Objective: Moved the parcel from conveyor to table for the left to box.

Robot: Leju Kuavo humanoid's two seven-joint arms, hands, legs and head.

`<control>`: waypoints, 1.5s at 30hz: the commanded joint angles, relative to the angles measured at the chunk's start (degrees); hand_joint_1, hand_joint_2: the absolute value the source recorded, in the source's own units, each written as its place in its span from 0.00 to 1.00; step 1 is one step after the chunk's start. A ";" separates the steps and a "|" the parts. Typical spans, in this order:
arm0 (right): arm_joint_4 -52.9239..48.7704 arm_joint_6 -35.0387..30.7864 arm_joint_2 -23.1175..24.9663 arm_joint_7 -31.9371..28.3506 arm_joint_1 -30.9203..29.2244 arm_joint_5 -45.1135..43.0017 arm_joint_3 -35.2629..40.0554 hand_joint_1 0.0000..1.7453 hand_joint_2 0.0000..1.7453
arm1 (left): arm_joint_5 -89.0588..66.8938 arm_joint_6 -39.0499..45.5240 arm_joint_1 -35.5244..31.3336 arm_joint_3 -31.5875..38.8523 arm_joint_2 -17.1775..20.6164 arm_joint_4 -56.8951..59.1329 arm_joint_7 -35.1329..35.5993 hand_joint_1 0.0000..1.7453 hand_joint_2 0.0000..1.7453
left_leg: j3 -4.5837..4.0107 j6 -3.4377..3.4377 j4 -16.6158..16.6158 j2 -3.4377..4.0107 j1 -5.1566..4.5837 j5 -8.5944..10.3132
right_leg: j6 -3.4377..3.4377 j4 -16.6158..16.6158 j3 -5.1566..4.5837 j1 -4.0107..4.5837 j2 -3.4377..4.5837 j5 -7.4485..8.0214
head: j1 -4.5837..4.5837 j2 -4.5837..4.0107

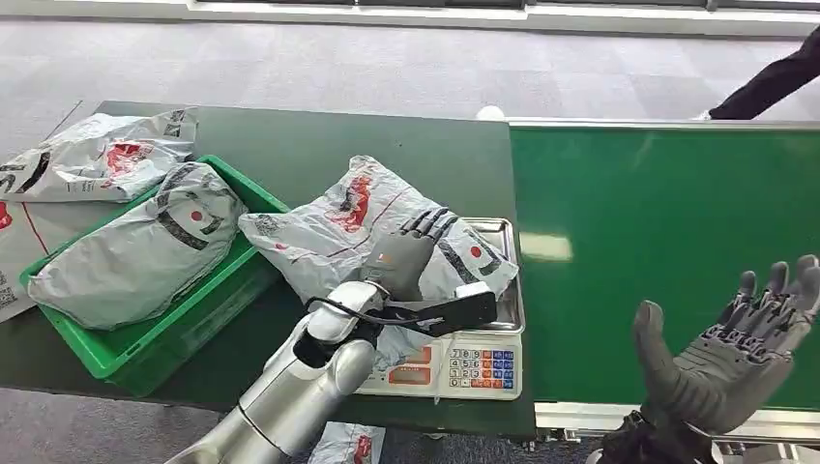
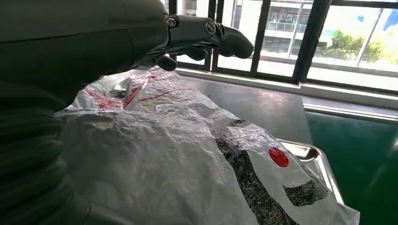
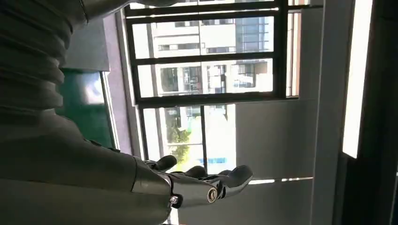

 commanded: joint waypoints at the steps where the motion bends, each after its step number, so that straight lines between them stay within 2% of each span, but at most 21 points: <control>1: 2.56 -0.07 0.17 0.09 -1.22 -0.27 1.34 0.00 1.00 | -0.18 -0.40 -2.91 -3.37 1.37 3.26 0.16 0.00 1.00 | 0.05 0.00 -0.03 0.02 0.00 -0.01 | -0.03 -0.03 0.05 0.01 0.01 0.00 | 0.00 0.00; 6: 2.56 -0.07 0.17 0.09 -1.22 -0.27 1.34 0.00 1.00 | -0.18 -0.40 -2.91 -3.37 1.37 3.26 0.16 0.00 1.00 | 0.08 0.01 -0.06 0.04 0.01 0.00 | -0.04 -0.06 0.07 0.02 0.03 0.01 | 0.00 0.00; 7: 2.56 -0.07 0.17 0.09 -1.22 -0.27 1.34 0.00 1.00 | -0.18 -0.40 -2.91 -3.37 1.37 3.26 0.16 1.00 1.00 | 0.11 0.01 -0.11 0.05 -0.01 0.02 | -0.05 -0.12 0.09 0.01 0.04 0.03 | 0.00 0.00; 8: 6.70 8.63 -0.20 1.96 -4.21 -2.50 2.82 0.00 1.00 | -6.12 -19.11 -4.50 -5.40 1.83 15.23 13.22 1.00 1.00 | 0.16 0.02 -0.19 0.07 -0.03 0.04 | -0.07 -0.16 0.12 -0.01 0.05 0.05 | 0.00 0.00; 9: 8.20 10.55 1.76 3.32 -6.42 -1.20 1.43 0.00 1.00 | -8.41 -9.85 -5.48 -4.67 0.36 27.44 8.10 1.00 1.00 | 0.26 0.01 -0.16 0.15 0.01 0.01 | -0.04 -0.17 0.22 0.02 0.14 0.06 | 0.00 0.00; 10: 8.47 11.19 2.39 3.70 -6.92 -0.67 0.96 0.00 1.00 | -9.06 -6.41 -6.29 -4.16 -0.58 32.46 6.40 1.00 1.00 | 0.35 0.01 -0.27 0.22 0.00 0.05 | -0.06 -0.27 0.28 0.01 0.21 0.12 | 0.00 0.00; 12: 8.51 11.26 2.46 3.76 -7.01 -0.60 0.90 0.00 1.00 | -9.14 -5.96 -6.40 -4.09 -0.57 32.95 6.17 1.00 1.00 | 0.31 0.01 -0.19 0.15 0.02 0.00 | -0.03 -0.19 0.32 0.04 0.15 0.05 | 0.02 0.00; 15: 8.19 11.53 2.43 3.68 -6.37 -0.40 0.81 0.00 1.00 | -9.36 -5.70 -7.06 -3.54 -1.26 33.54 6.23 1.00 1.00 | 0.37 0.00 -0.51 0.42 -0.05 0.23 | -0.14 -0.39 0.18 -0.03 0.36 0.30 | -0.02 0.00; 16: 8.17 11.57 2.39 3.66 -6.20 -0.38 0.78 0.00 1.00 | -9.42 -5.87 -7.18 -3.48 -1.29 33.46 6.25 1.00 1.00 | 0.30 -0.02 -0.18 0.12 0.03 0.07 | -0.09 -0.19 0.29 0.08 0.08 0.10 | 0.00 0.00; 37: 8.93 11.90 2.17 3.03 -5.37 -0.40 0.75 0.00 1.00 | -10.61 -6.03 -6.48 -1.15 -1.04 32.56 6.25 1.00 1.00 | 0.67 0.02 -0.19 0.20 0.00 0.04 | -0.10 -0.14 0.66 0.06 0.14 0.10 | 0.00 0.00; 39: 8.66 11.52 1.95 2.87 -4.96 -0.34 0.79 0.00 1.00 | -10.35 -3.15 -6.14 0.27 -0.92 31.08 5.03 1.00 1.00 | 0.68 0.02 -0.19 0.21 -0.01 0.03 | -0.10 -0.12 0.66 0.06 0.14 0.09 | 0.00 0.00; 41: 7.35 10.70 2.17 2.54 -3.04 0.36 0.19 0.00 1.00 | -7.78 3.39 -5.44 3.60 -0.51 25.27 0.90 1.00 1.00 | 0.65 0.03 -0.18 0.19 -0.01 0.04 | -0.10 -0.12 0.64 0.05 0.12 0.09 | 0.00 0.00; 44: 4.13 9.38 3.26 1.13 1.46 1.20 -1.21 0.00 1.00 | -13.07 22.71 -2.11 3.84 4.81 -2.34 -3.66 1.00 1.00 | 0.45 0.01 -0.31 0.13 -0.04 0.16 | -0.15 -0.19 0.41 0.02 0.05 0.17 | 0.00 0.00; 45: 2.92 9.03 3.69 0.81 2.95 1.43 -1.35 0.00 1.00 | -15.94 27.84 -0.36 5.43 7.19 -15.67 -4.72 1.00 1.00 | 0.32 0.00 -0.11 0.01 -0.02 0.10 | -0.15 0.00 0.32 0.05 -0.06 0.07 | 0.00 0.00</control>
